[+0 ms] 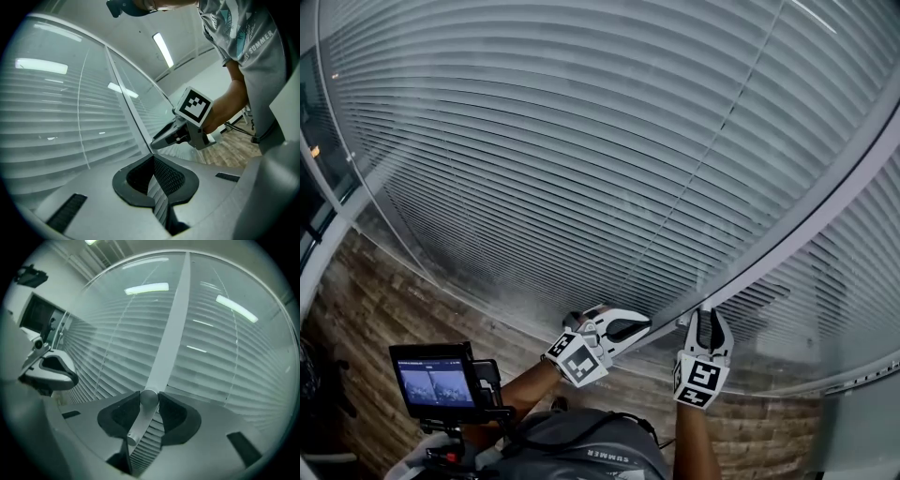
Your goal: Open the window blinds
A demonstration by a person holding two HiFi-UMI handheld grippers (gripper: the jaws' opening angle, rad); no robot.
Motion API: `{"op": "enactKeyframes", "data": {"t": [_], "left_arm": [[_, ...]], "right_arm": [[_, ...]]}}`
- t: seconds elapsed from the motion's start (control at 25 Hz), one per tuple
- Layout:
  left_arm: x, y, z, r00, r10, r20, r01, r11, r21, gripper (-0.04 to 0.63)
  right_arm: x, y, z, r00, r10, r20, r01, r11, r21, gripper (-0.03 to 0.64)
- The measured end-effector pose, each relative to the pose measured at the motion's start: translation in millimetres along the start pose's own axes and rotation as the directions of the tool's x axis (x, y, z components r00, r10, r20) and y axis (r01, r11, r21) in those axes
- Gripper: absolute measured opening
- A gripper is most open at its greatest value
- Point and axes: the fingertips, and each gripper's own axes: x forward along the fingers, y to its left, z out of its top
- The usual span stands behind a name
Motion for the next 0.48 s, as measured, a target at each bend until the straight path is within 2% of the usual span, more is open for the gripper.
{"op": "enactKeyframes", "data": {"t": [0.08,0.12,0.16,0.2,0.24,0.32,0.36,0.4,0.44,0.48], "left_arm": [[0.8,-0.8,-4.2,1.000,-0.001,-0.003,0.001,1.000,0.018,0.004],[1.1,-0.6,-4.7,1.000,-0.001,-0.002,0.001,1.000,0.017,0.003],[1.2,-0.2,-3.8,1.000,-0.001,-0.002,0.001,1.000,0.009,0.003],[1.4,-0.4,-2.6,1.000,-0.003,-0.001,0.003,1.000,0.002,0.003],[1.6,-1.0,-1.3,1.000,-0.005,-0.001,0.005,1.000,-0.003,0.003],[2.4,-3.1,-0.1,1.000,-0.010,0.003,0.010,1.000,-0.005,0.003],[2.8,-4.4,-0.7,1.000,-0.012,0.007,0.012,1.000,-0.002,0.004],[3.0,-5.2,-1.6,1.000,-0.014,0.011,0.014,1.000,0.000,0.004],[3.0,-5.1,-1.7,1.000,-0.014,0.011,0.014,1.000,0.001,0.003],[2.7,-4.4,-0.8,1.000,-0.014,0.008,0.014,1.000,-0.001,0.003]], "right_arm": [[-0.1,3.5,0.0,1.000,-0.020,0.002,0.020,0.987,-0.157,0.123],[0.1,5.4,-0.3,0.999,-0.035,0.003,0.034,0.964,-0.262,0.121],[0.3,7.2,-0.6,0.999,-0.053,0.004,0.050,0.926,-0.373,0.121],[0.2,8.8,-1.1,0.997,-0.073,0.008,0.068,0.873,-0.484,0.120],[0.0,10.5,-2.0,0.995,-0.096,0.012,0.085,0.802,-0.592,0.120],[-0.1,13.8,-5.0,0.990,-0.140,0.024,0.107,0.624,-0.774,0.118],[0.2,14.8,-6.6,0.988,-0.153,0.030,0.110,0.553,-0.826,0.118],[0.5,15.3,-7.5,0.987,-0.157,0.033,0.111,0.515,-0.850,0.118],[0.9,15.5,-7.6,0.987,-0.155,0.033,0.108,0.510,-0.853,0.118],[1.0,15.5,-6.9,0.989,-0.147,0.028,0.103,0.534,-0.840,0.118]]}}
